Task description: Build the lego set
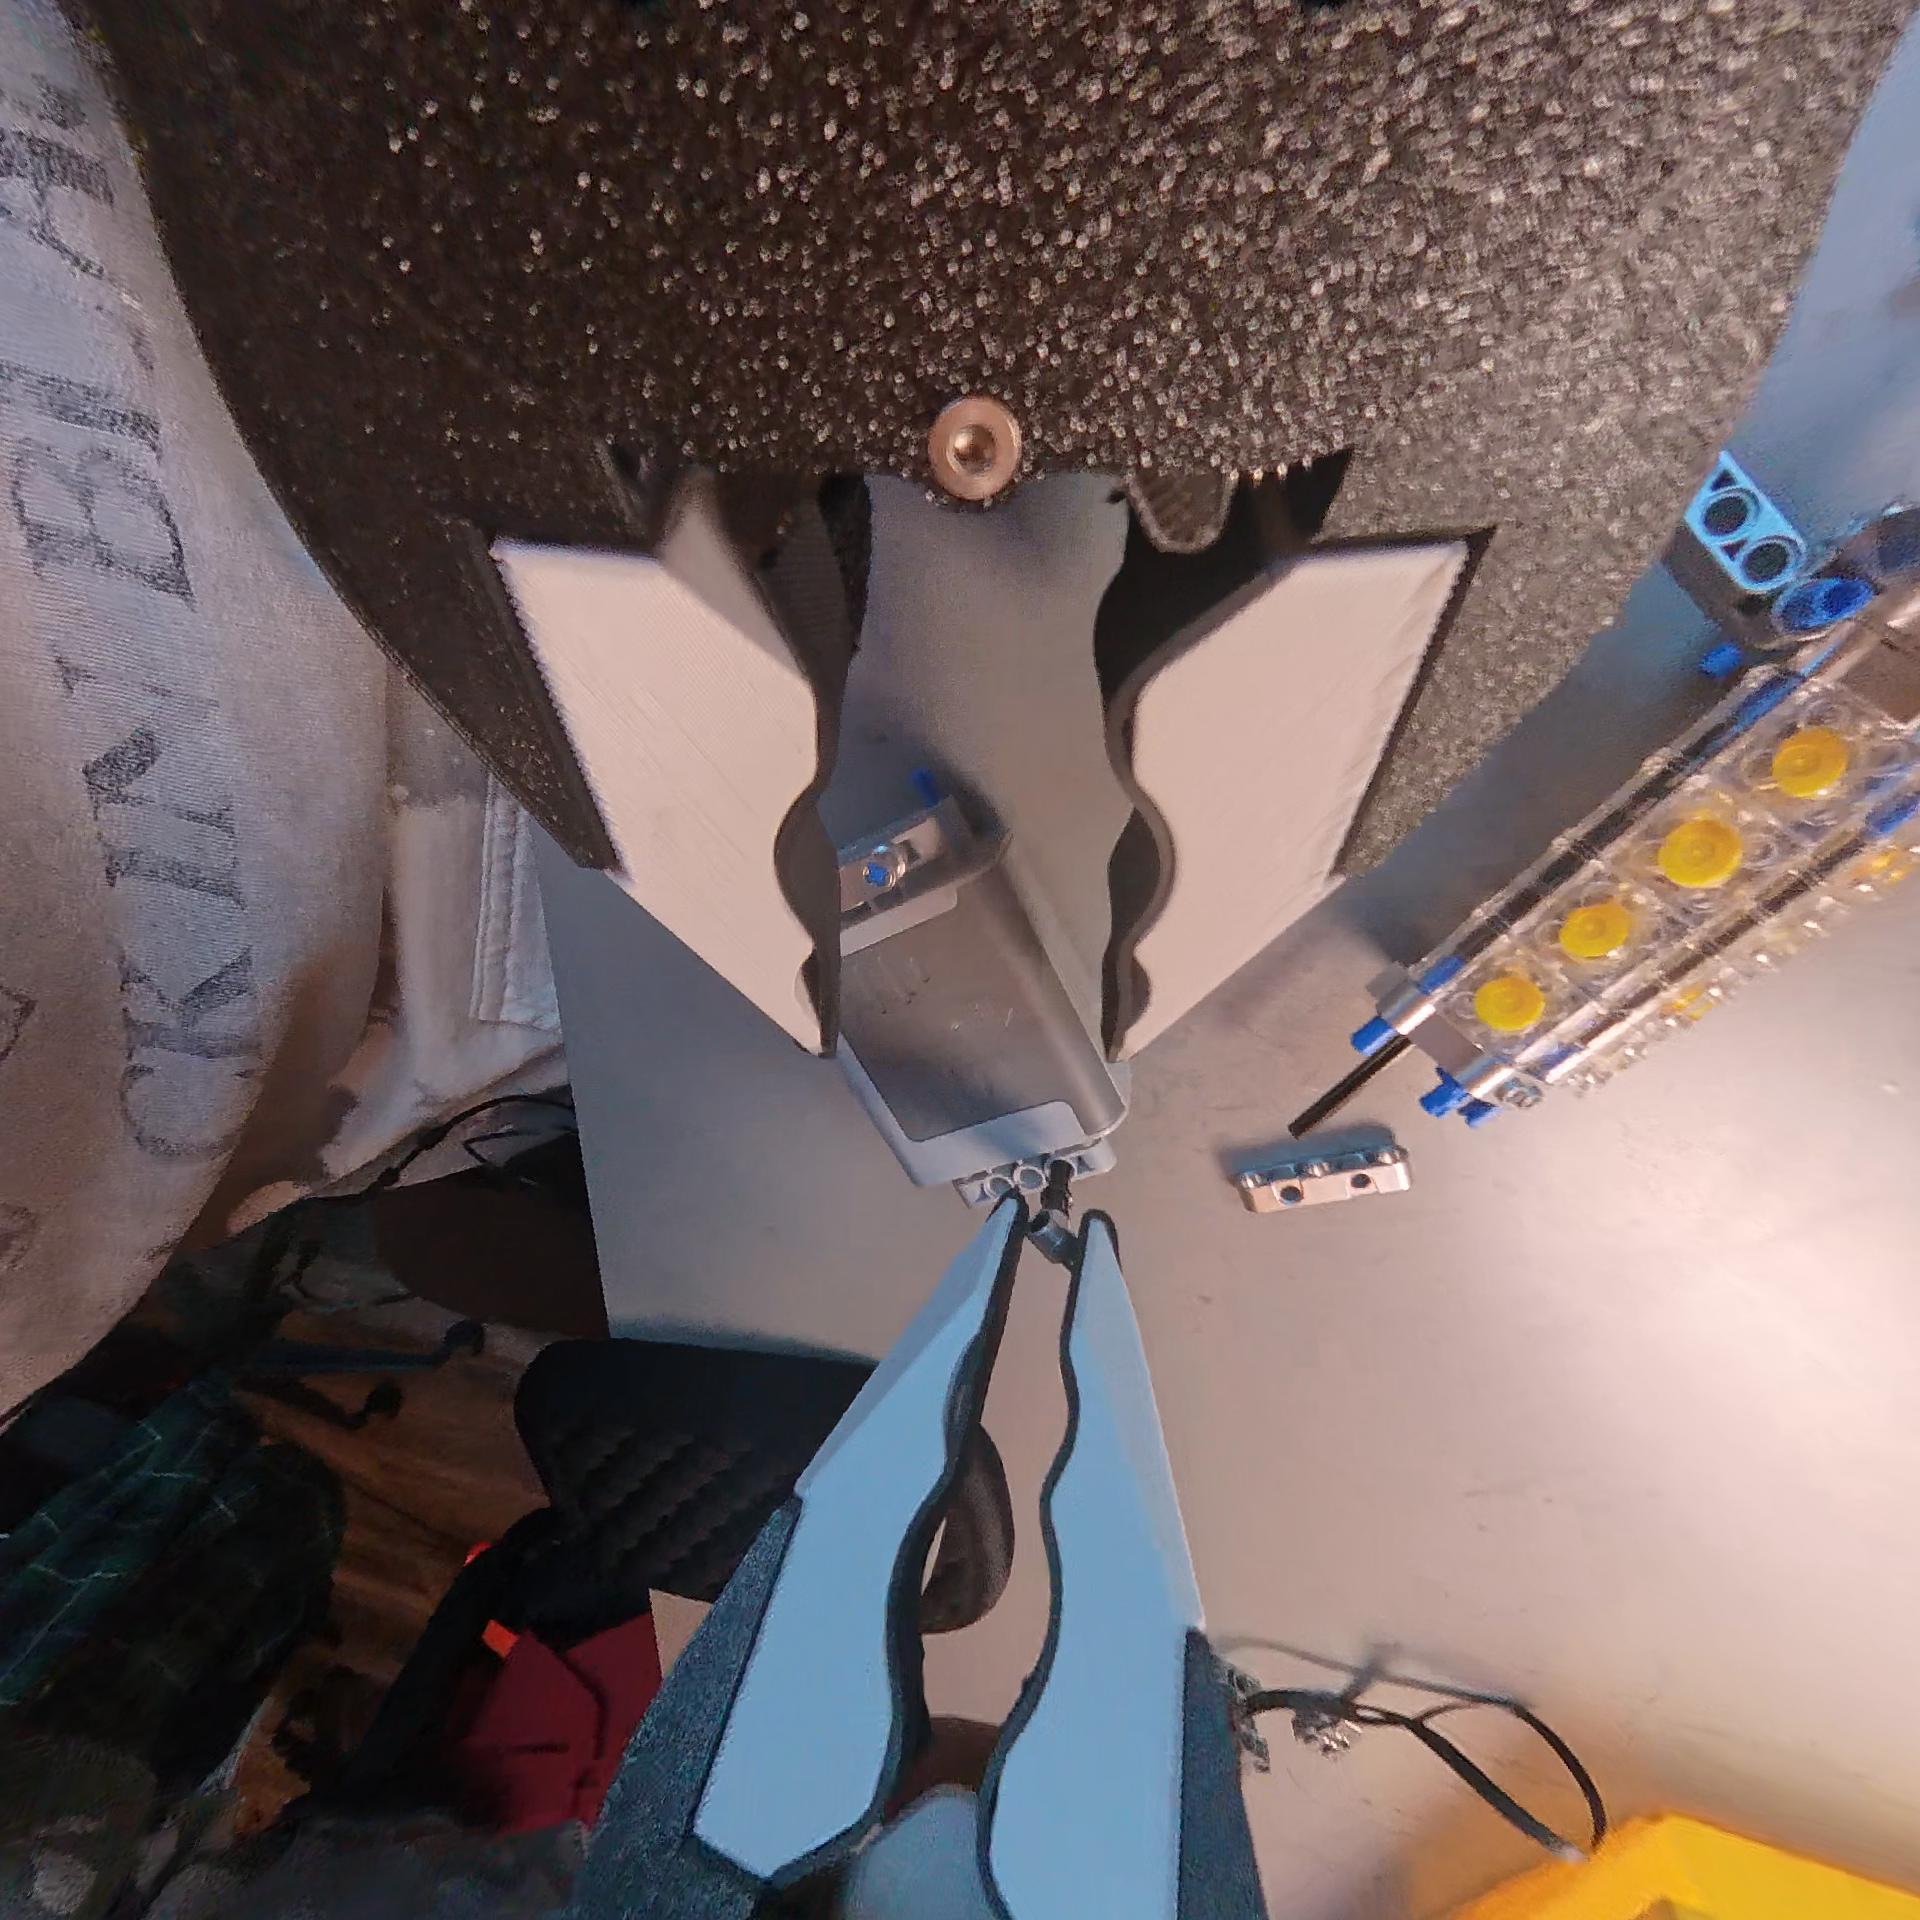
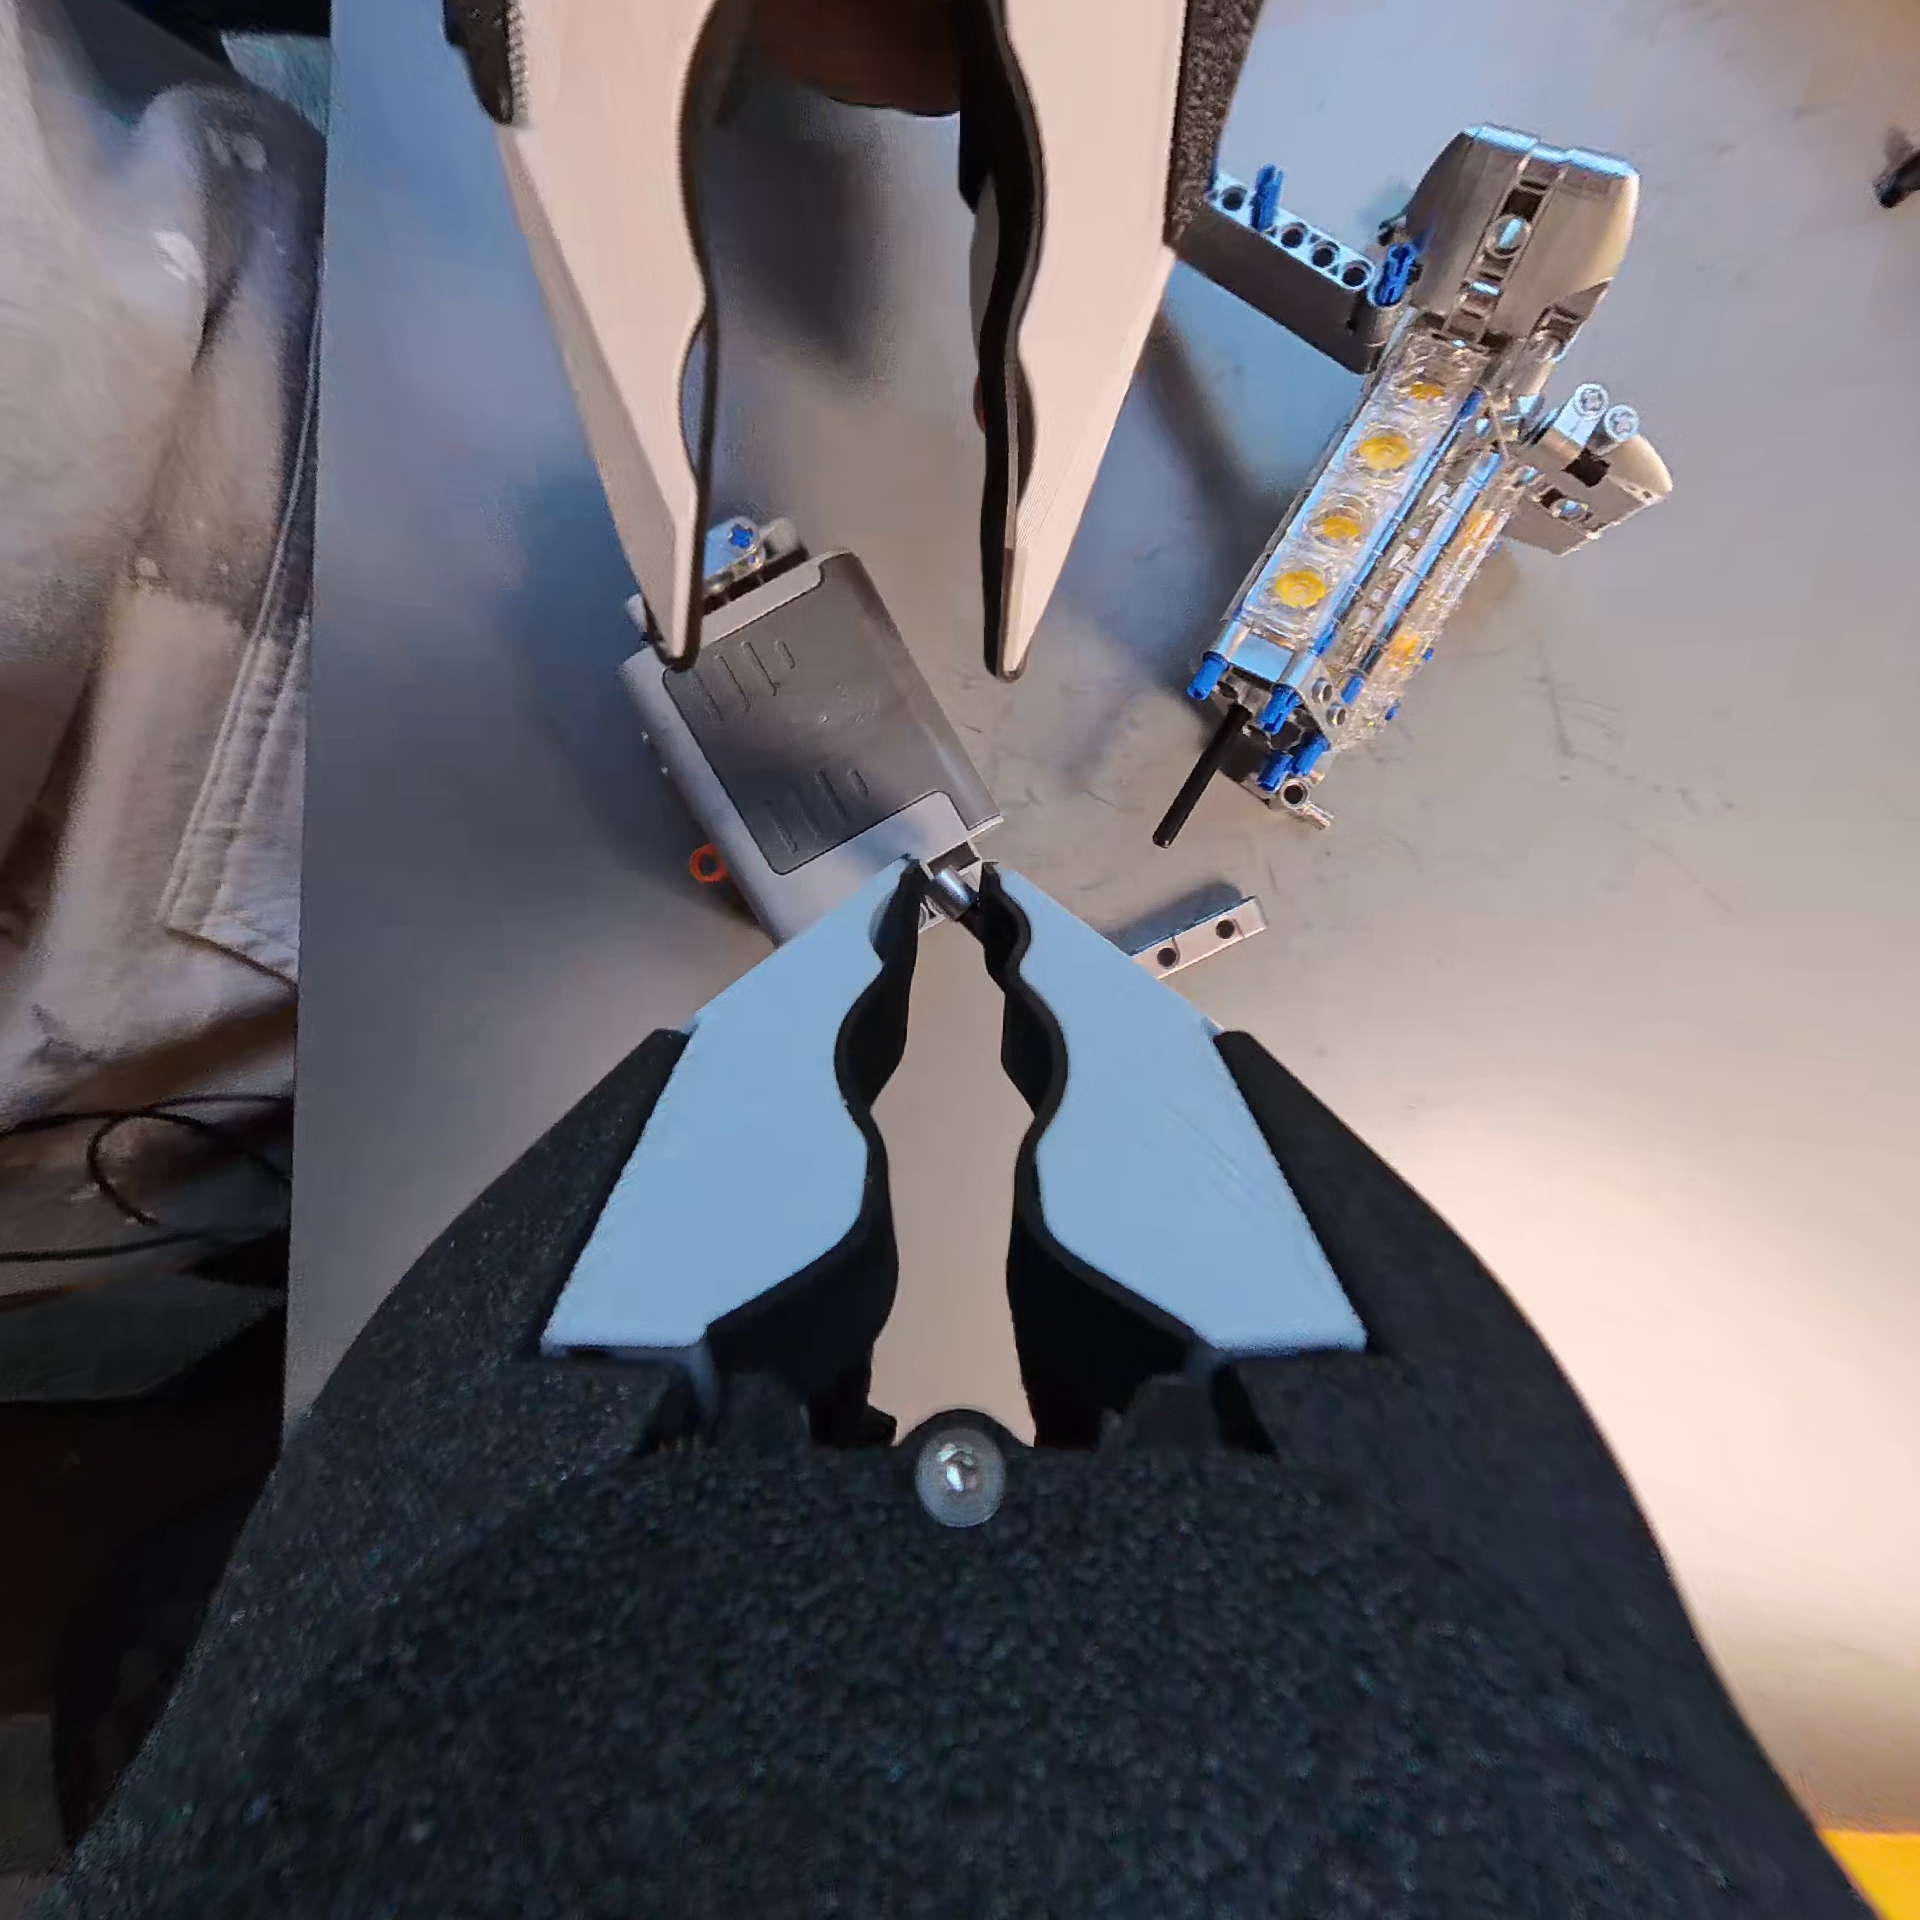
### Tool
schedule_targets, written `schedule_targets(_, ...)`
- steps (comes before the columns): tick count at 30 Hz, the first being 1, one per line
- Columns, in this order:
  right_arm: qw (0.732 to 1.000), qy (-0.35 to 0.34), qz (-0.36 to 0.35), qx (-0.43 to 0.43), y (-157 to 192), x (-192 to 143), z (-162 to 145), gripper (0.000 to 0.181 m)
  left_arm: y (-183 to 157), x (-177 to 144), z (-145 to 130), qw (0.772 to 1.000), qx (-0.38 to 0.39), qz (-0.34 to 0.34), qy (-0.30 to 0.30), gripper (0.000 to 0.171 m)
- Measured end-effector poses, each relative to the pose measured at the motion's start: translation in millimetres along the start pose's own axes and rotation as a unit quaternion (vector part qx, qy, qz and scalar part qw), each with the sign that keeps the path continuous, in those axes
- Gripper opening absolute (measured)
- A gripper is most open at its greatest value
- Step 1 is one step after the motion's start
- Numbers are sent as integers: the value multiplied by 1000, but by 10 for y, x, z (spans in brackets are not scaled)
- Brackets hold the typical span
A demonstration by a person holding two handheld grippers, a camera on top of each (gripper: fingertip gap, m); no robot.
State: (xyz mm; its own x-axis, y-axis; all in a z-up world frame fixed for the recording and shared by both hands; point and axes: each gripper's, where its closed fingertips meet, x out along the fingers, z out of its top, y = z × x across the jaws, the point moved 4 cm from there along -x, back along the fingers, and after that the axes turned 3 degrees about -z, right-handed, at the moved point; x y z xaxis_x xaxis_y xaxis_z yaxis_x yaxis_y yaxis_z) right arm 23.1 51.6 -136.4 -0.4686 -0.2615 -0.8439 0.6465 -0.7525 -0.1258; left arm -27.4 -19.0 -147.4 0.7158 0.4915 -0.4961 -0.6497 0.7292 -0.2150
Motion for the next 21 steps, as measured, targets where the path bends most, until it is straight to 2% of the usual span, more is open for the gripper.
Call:
schedule_targets(2, 1000, -20, 1, 14, 0, -18, -10, 13, -45, 33, 15, 999, 21, 21, 22, 58)
schedule_targets(5, 999, -36, 11, 5, -13, -28, -57, 20, -100, 195, -70, 994, 42, 34, 92, 85)
schedule_targets(6, 999, -42, 22, 1, -6, -22, -69, 20, -100, 243, -109, 992, 48, 32, 112, 86)
schedule_targets(7, 998, -45, 31, -1, -7, -12, -85, 14, -96, 276, -139, 990, 52, 25, 125, 84)
schedule_targets(8, 998, -47, 47, -3, 9, -4, -99, 13, -89, 289, -153, 990, 56, 15, 132, 74)
schedule_targets(13, 995, -77, 59, 30, 13, 54, -21, 8, 68, 90, -208, 978, 99, -16, 183, 64)
schedule_targets(18, 980, -130, 86, 125, -67, 195, 161, 8, 212, -141, -306, 966, 113, -37, 231, 62)
schedule_targets(21, 962, -196, 118, 149, -154, 142, 237, 10, 257, -200, -344, 964, 89, -46, 247, 61)
